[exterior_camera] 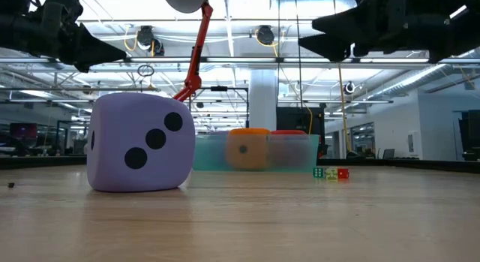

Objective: Pick & Place Dice
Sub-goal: Put the light purple die into the green bin

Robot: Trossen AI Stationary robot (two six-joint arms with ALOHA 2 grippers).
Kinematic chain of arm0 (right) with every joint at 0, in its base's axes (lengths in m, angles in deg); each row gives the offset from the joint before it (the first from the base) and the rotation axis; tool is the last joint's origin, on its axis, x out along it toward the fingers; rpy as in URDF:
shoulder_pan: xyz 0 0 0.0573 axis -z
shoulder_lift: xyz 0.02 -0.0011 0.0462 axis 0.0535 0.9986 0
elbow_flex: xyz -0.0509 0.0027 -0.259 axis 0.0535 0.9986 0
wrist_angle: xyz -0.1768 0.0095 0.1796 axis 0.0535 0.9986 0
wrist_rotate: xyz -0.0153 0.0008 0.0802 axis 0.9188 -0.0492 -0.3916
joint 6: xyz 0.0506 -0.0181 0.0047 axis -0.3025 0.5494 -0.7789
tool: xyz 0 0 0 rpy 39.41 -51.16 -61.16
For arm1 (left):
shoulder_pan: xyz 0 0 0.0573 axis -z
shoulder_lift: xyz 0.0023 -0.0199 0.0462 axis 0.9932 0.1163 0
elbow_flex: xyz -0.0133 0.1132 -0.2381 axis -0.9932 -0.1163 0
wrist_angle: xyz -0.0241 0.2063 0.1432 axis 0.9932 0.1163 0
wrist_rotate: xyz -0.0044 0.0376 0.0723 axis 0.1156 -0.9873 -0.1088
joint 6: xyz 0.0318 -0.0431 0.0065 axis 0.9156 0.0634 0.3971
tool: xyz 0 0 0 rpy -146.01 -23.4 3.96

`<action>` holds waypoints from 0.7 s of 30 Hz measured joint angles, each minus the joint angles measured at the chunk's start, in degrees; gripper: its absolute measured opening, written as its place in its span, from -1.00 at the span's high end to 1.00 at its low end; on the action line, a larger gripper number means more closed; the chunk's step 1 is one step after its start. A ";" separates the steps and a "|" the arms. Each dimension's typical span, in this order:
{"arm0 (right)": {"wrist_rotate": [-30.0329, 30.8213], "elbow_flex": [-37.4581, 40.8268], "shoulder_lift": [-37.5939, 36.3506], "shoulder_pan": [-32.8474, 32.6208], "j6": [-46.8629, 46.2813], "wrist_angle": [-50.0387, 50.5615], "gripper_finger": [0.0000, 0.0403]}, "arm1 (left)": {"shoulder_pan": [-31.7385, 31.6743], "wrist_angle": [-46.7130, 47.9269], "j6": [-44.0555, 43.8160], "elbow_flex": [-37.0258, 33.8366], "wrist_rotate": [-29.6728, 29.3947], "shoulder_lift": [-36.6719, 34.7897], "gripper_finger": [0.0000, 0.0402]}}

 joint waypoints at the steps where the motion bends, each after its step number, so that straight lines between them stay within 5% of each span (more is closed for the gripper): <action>1: 2.32 -0.45 0.02 -1.02 0.66 0.22 -0.95 | 0.00 0.00 -0.06 0.00 0.02 0.00 0.93; 11: 10.72 -6.60 1.59 -8.32 1.96 7.73 -0.95 | 0.00 0.00 -0.80 0.00 0.04 0.00 0.91; 21: 10.23 -18.30 15.72 -8.55 0.12 11.47 -0.95 | 0.00 -0.26 -1.05 0.00 0.07 0.00 0.94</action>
